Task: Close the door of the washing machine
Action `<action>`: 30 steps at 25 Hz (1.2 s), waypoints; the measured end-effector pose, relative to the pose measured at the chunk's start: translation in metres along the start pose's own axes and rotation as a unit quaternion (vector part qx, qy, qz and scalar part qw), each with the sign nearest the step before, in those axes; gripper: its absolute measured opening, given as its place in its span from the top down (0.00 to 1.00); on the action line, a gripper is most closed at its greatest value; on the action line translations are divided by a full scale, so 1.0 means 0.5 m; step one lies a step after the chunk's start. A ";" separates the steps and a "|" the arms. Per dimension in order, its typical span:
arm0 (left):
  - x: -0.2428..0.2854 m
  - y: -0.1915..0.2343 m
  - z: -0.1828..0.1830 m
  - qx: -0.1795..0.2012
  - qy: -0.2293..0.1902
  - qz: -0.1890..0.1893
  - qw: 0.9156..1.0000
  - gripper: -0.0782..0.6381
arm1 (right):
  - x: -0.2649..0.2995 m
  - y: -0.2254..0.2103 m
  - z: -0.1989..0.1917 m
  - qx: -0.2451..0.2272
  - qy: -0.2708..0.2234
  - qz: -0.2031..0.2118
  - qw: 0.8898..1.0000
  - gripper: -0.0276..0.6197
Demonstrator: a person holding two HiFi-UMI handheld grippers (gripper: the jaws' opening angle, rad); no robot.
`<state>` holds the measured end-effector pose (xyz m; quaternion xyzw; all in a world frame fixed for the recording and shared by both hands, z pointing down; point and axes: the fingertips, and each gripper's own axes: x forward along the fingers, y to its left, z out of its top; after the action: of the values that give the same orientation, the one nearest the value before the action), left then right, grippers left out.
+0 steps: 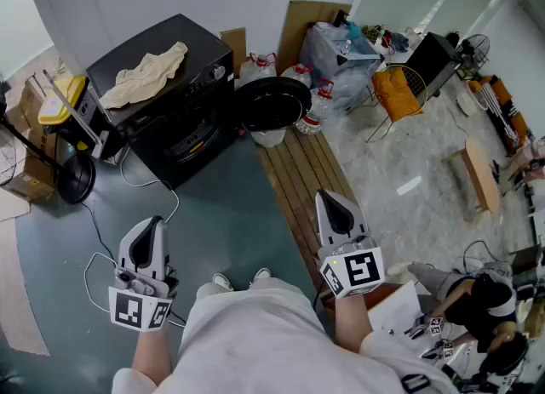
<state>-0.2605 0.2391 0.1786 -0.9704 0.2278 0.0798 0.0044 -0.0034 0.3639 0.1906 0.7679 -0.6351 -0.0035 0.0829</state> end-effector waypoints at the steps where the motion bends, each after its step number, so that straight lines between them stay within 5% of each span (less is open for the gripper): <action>1: 0.002 -0.004 0.000 0.000 0.000 0.002 1.000 0.88 | -0.001 -0.005 0.000 0.001 0.000 0.001 1.000 0.96; 24: 0.099 -0.116 -0.016 0.009 0.006 -0.001 1.000 0.88 | -0.035 -0.157 -0.053 0.014 -0.007 0.004 1.000 0.96; 26: 0.108 -0.128 -0.015 0.010 0.009 0.001 1.000 0.88 | -0.036 -0.186 -0.058 0.014 0.002 0.005 1.000 0.73; 30: 0.122 -0.143 -0.019 0.012 0.017 0.006 1.000 0.88 | -0.042 -0.230 -0.066 0.003 0.012 0.004 1.000 0.60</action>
<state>-0.1737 0.2758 0.1763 -0.9701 0.2348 0.0602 0.0112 0.1084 0.4089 0.2061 0.7655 -0.6373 0.0080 0.0885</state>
